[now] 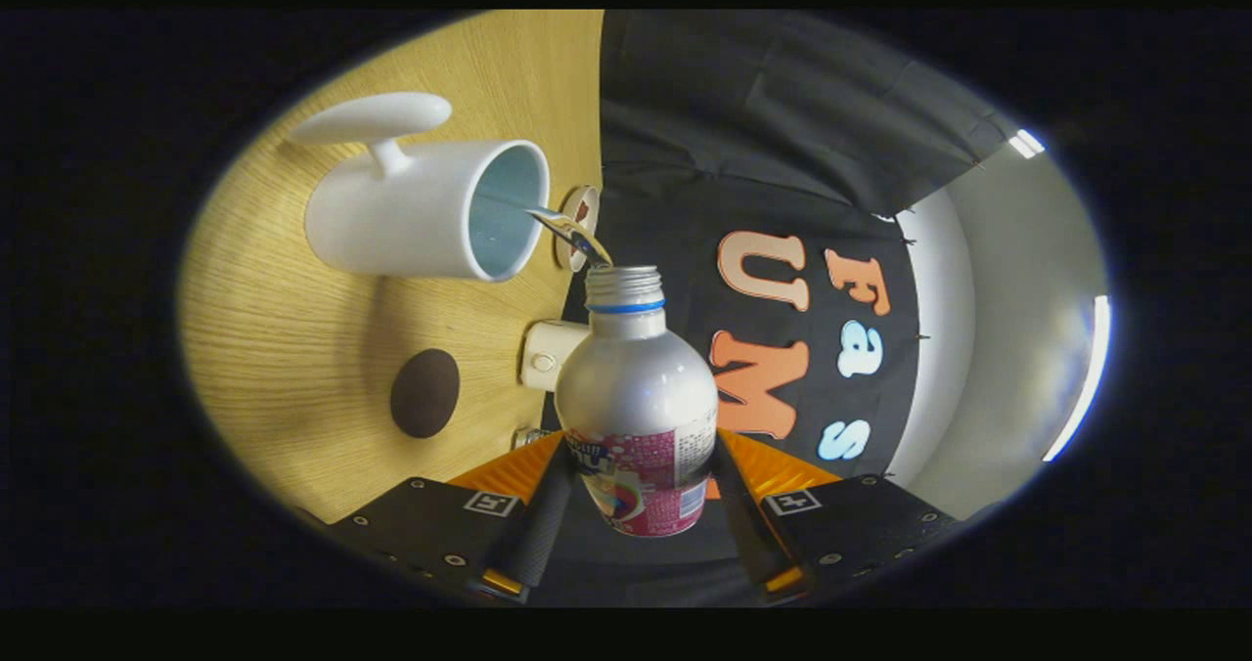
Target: Take the bottle from table, then pour the juice into the cup, finally place the bottle on the coaster
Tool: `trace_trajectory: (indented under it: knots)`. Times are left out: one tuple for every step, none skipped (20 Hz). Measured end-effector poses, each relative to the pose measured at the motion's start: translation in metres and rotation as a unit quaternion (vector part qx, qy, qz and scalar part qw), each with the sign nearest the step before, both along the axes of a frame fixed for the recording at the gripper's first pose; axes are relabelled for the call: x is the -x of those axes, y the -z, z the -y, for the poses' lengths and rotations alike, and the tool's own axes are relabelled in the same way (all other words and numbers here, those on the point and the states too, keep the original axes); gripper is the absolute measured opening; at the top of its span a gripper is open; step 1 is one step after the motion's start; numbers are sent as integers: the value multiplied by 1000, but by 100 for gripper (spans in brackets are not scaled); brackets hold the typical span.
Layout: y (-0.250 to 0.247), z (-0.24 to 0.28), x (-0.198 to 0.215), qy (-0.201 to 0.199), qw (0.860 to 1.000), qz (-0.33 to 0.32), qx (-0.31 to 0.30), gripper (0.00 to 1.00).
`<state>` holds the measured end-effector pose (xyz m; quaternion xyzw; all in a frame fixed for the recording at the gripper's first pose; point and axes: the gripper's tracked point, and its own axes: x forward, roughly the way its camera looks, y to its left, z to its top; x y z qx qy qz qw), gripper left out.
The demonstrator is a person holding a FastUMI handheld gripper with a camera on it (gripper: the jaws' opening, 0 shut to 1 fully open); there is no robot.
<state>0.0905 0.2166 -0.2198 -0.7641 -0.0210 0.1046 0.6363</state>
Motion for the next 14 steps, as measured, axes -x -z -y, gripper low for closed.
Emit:
trace_trajectory:
  knots:
    - [-2,0,-1,-1,1000,1,2,76]
    - [-2,-1,-1,-2,1000,2,4,76]
    - [-3,0,-3,-3,1000,4,6,76]
    - [-4,0,-4,-4,1000,6,9,76]
    - [-5,0,-5,-5,1000,7,12,76]
    - [-6,-1,-5,-5,1000,7,14,76]
    - [-6,0,-6,-5,1000,9,16,76]
    - [-7,0,-7,-6,1000,10,18,76]
    - [-7,0,-7,-5,1000,11,19,76]
    - [-7,0,-8,-6,1000,12,22,76]
    - [-9,0,-9,-6,1000,14,25,76]
    - [-10,0,-9,-7,999,16,28,76]
    - [-11,0,-10,-8,999,18,30,76]
    - [-11,0,-11,-9,999,19,31,76]
